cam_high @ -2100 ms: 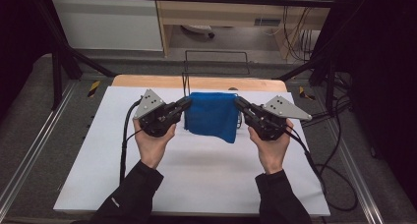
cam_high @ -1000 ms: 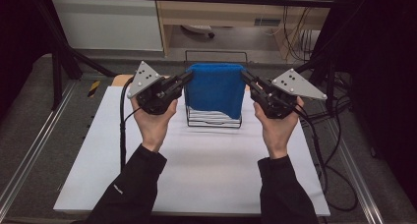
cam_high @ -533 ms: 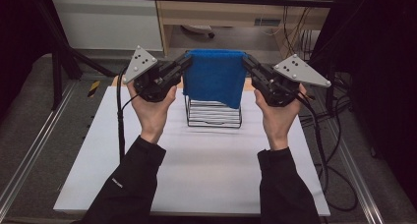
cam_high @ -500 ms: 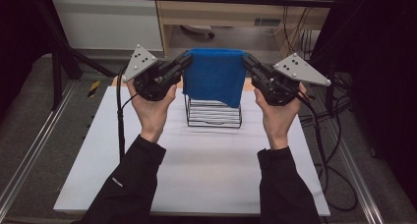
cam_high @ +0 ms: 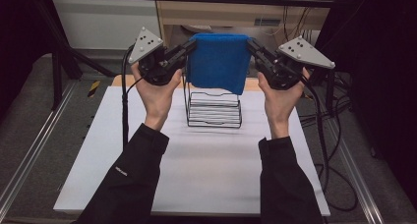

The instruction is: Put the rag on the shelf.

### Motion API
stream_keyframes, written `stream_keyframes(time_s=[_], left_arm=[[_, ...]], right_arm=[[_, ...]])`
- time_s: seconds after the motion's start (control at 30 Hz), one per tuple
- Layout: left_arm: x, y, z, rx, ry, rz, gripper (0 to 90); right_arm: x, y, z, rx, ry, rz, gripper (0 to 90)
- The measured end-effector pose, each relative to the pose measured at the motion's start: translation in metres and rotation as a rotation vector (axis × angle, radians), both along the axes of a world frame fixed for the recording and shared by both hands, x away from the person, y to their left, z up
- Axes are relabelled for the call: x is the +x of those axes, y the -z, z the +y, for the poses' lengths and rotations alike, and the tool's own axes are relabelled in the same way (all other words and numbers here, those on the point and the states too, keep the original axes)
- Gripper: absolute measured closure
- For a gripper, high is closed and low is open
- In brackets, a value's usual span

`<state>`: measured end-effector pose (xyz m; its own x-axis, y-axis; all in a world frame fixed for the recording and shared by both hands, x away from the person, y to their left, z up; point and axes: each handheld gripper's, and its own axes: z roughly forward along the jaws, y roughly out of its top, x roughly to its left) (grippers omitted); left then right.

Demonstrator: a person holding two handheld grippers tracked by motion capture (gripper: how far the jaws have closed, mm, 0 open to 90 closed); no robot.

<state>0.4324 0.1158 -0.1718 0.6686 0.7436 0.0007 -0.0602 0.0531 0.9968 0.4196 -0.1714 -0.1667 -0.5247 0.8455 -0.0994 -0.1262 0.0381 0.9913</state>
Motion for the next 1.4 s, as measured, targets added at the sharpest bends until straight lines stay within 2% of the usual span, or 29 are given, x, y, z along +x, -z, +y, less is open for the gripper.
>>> stream_keyframes(time_s=[0.03,0.43,0.7,0.9,1.0,1.13,1.27,1.4], left_arm=[[0.002,-0.001,-0.001,-0.008,0.003,0.003,85.7],[0.018,-0.016,-0.006,0.002,-0.023,-0.008,85.7],[0.032,-0.019,-0.006,-0.006,-0.035,0.001,85.7],[0.044,-0.014,-0.006,-0.009,-0.052,0.014,85.7],[0.051,-0.009,-0.006,-0.003,-0.06,0.018,85.7],[0.058,-0.003,-0.006,-0.005,-0.062,0.024,85.7],[0.063,0.001,-0.005,0.011,-0.069,0.018,85.7],[0.067,0.008,-0.004,0.015,-0.068,0.032,85.7]], right_arm=[[0.002,-0.001,-0.001,0.004,0.0,0.001,86.1],[0.019,-0.014,-0.004,0.014,0.009,0.004,86.1],[0.034,-0.021,-0.001,0.005,0.013,0.008,86.1],[0.05,-0.019,0.001,0.004,0.012,0.023,86.1],[0.062,-0.014,0.002,-0.017,0.018,0.034,86.0],[0.07,-0.011,0.002,-0.023,0.018,0.039,86.0],[0.08,-0.007,0.004,-0.039,0.019,0.041,86.0],[0.083,-0.002,0.005,-0.045,0.017,0.052,86.1]])
